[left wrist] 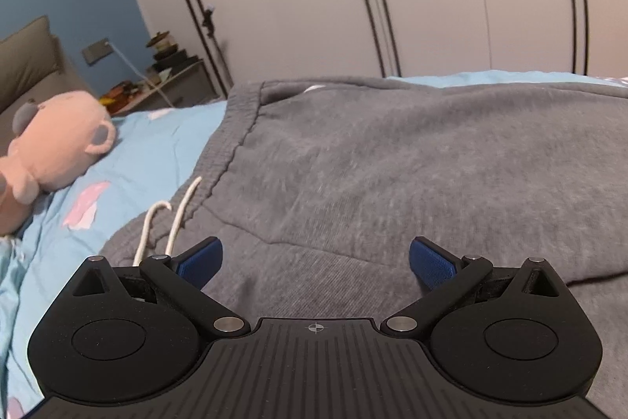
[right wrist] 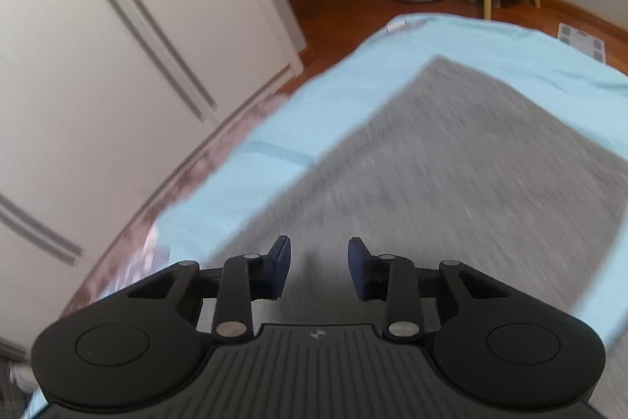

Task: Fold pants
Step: 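Move the right gripper to the hem of the grey sweatpants leg, then grasp the leg hem with the right gripper and lift it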

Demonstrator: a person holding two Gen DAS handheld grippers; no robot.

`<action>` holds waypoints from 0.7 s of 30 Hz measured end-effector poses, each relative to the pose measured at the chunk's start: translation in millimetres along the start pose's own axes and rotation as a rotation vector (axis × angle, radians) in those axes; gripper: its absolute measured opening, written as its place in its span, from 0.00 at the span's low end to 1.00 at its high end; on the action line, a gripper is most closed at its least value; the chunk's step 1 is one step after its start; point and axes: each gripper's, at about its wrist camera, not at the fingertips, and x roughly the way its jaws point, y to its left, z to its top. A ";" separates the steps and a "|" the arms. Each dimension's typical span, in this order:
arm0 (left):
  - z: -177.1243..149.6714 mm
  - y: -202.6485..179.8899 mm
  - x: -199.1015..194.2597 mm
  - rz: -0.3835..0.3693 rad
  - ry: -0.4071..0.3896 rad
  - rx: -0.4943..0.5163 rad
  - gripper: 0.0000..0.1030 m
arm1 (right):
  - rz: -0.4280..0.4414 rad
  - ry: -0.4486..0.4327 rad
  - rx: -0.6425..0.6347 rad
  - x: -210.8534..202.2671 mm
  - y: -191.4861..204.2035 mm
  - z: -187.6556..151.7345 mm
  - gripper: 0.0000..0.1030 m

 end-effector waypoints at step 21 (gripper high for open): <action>-10.2 3.7 18.6 -0.023 0.001 -0.091 1.00 | -0.124 0.062 0.203 67.4 -27.6 34.4 0.02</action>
